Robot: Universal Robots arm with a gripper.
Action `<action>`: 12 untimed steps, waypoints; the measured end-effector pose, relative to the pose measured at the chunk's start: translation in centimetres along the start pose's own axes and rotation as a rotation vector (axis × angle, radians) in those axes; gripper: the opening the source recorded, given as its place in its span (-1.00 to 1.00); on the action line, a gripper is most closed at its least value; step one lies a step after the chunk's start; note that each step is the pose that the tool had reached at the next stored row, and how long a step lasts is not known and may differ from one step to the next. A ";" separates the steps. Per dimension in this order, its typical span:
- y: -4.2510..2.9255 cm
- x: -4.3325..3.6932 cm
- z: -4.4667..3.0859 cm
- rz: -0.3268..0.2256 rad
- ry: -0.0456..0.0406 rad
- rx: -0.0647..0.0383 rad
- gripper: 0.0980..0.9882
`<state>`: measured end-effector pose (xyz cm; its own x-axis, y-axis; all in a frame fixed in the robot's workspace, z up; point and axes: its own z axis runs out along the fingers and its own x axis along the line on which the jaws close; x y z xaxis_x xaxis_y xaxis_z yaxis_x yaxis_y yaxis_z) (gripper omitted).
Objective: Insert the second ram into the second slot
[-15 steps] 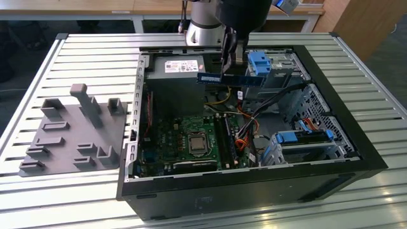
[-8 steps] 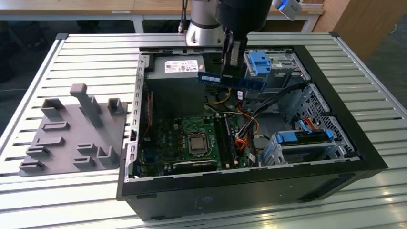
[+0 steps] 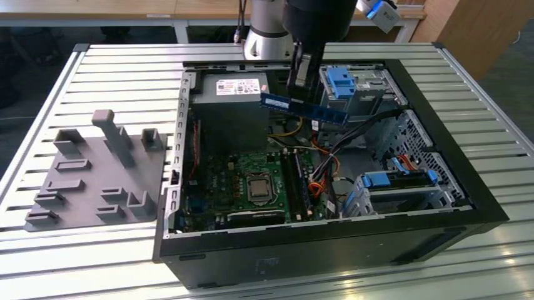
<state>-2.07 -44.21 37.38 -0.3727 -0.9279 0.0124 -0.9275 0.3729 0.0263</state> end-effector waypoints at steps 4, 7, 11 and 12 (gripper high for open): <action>0.00 0.00 0.09 0.063 0.0034 0.003 -0.91; 0.00 0.00 0.15 0.111 0.0062 0.004 -0.91; 0.00 0.00 0.21 0.178 0.0076 0.005 -0.91; 0.00 0.00 0.23 0.195 0.0077 0.005 -0.91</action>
<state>-2.07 -44.21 37.15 -0.5452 -0.8379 0.0244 -0.8378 0.5457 0.0180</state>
